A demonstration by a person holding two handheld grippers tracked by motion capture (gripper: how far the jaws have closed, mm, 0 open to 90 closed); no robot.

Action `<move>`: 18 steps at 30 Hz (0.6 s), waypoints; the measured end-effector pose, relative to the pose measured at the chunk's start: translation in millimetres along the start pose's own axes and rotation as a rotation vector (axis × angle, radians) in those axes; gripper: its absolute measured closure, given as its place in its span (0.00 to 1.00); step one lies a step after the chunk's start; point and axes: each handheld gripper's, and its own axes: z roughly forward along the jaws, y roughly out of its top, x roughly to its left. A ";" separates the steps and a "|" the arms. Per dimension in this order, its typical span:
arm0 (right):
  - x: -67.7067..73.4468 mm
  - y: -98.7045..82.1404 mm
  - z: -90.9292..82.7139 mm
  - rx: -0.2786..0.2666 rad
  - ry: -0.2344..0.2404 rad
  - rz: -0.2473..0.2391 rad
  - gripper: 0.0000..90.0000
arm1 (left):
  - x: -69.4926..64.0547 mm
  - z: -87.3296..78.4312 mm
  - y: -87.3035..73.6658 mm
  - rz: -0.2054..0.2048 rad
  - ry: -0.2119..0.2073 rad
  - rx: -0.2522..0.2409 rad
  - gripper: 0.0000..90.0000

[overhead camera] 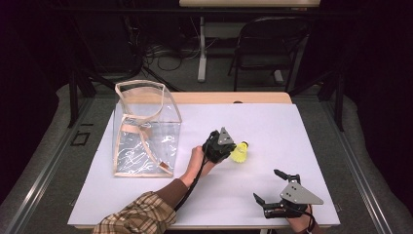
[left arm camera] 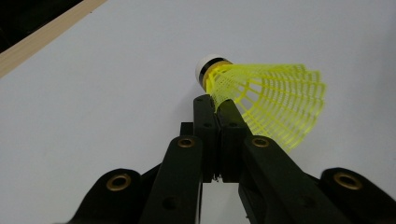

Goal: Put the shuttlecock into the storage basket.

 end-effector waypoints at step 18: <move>-0.2 0.3 -0.8 -0.006 -0.003 -0.002 0.00 | 4.7 -13.6 13.5 0.010 0.010 -0.025 0.99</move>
